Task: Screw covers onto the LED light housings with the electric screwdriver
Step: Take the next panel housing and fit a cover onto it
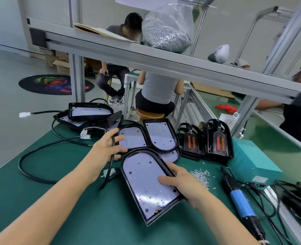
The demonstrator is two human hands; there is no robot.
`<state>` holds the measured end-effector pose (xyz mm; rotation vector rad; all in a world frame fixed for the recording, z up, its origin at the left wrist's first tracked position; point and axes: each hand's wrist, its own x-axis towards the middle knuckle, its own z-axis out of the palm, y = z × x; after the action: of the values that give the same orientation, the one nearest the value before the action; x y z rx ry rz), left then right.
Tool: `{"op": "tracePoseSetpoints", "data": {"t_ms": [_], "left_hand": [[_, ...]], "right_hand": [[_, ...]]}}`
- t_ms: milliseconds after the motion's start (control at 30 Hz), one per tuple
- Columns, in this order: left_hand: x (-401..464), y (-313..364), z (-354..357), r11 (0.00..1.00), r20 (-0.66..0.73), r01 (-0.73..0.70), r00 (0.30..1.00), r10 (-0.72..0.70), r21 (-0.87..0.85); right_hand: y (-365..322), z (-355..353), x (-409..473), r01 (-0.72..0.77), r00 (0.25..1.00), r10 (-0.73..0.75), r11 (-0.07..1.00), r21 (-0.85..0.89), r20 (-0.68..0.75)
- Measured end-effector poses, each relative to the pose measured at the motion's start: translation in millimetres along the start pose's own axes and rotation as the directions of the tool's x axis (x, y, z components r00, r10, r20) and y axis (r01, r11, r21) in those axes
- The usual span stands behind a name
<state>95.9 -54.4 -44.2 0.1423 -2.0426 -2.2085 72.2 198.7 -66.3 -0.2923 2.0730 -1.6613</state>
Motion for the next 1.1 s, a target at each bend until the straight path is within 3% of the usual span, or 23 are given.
{"op": "tracePoseSetpoints", "data": {"t_ms": [267,533,700,967,1033,1100], "left_hand": [[-11.2,-20.3,15.7,0.982,0.095,-0.034,0.995,0.017,0.184],[-26.7,-46.4,38.0,0.898,-0.067,0.109,0.994,-0.089,0.427],[-27.2,-49.9,48.9,0.781,-0.085,0.163,0.987,-0.14,0.603],[-8.6,-55.2,56.0,0.799,-0.24,0.215,0.966,-0.092,0.561],[-8.0,-57.9,57.2,0.774,-0.268,0.226,0.96,-0.076,0.592],[-9.1,-62.1,57.9,0.724,-0.299,0.229,0.954,-0.033,0.651]], "right_hand": [[9.6,0.9,-6.2,-0.046,0.999,0.044,0.991,-0.124,-0.019],[17.8,2.5,-4.7,-0.053,0.997,0.046,0.992,-0.118,-0.068],[17.4,0.8,-9.9,-0.115,0.993,0.107,0.977,-0.181,-0.055],[13.1,-14.2,-6.8,-0.018,0.998,0.0,0.947,-0.322,-0.058],[9.4,-19.8,-5.1,-0.023,0.994,-0.01,0.95,-0.31,-0.107],[5.8,-29.3,1.5,-0.021,0.963,-0.063,0.951,-0.307,-0.262]]}}
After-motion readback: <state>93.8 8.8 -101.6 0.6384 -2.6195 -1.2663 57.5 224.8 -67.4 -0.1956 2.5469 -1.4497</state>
